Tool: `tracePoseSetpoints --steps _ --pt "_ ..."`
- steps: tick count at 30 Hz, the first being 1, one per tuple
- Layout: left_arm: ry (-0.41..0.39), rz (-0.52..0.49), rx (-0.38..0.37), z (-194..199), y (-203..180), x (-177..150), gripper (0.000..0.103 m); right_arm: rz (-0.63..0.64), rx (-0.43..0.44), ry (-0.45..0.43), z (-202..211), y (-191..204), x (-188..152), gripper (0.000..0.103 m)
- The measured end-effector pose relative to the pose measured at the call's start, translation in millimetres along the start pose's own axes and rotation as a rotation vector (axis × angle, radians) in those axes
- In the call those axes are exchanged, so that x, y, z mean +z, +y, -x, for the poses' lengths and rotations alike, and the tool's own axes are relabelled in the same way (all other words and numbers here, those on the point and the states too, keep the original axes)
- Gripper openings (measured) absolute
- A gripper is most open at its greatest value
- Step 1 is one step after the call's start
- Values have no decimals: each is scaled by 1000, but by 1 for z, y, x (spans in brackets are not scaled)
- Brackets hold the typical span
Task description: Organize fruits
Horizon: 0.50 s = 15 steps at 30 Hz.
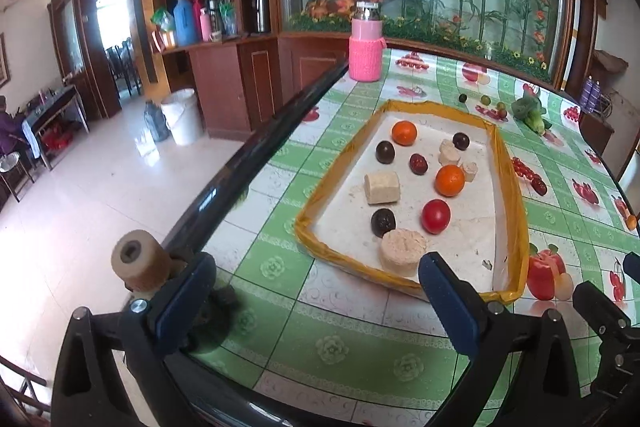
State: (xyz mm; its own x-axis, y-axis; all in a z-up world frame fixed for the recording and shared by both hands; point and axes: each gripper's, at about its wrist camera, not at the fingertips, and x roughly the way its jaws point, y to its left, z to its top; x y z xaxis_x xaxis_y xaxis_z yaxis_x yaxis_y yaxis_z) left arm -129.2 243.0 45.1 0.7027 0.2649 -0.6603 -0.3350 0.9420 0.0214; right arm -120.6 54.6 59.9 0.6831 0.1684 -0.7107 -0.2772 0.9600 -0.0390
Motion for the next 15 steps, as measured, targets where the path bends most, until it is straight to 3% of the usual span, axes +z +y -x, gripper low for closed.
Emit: tracePoseSetpoints --steps 3,8,15 --pt "-7 -15 26 2 1 -2 102 -21 -18 9 -1 -1 -3 103" --pt "-32 -77 -11 8 -3 -10 102 -38 -44 3 4 0 -6 103" --pt "-16 -83 -90 10 -9 -10 102 -32 -69 -6 8 2 -8 103"
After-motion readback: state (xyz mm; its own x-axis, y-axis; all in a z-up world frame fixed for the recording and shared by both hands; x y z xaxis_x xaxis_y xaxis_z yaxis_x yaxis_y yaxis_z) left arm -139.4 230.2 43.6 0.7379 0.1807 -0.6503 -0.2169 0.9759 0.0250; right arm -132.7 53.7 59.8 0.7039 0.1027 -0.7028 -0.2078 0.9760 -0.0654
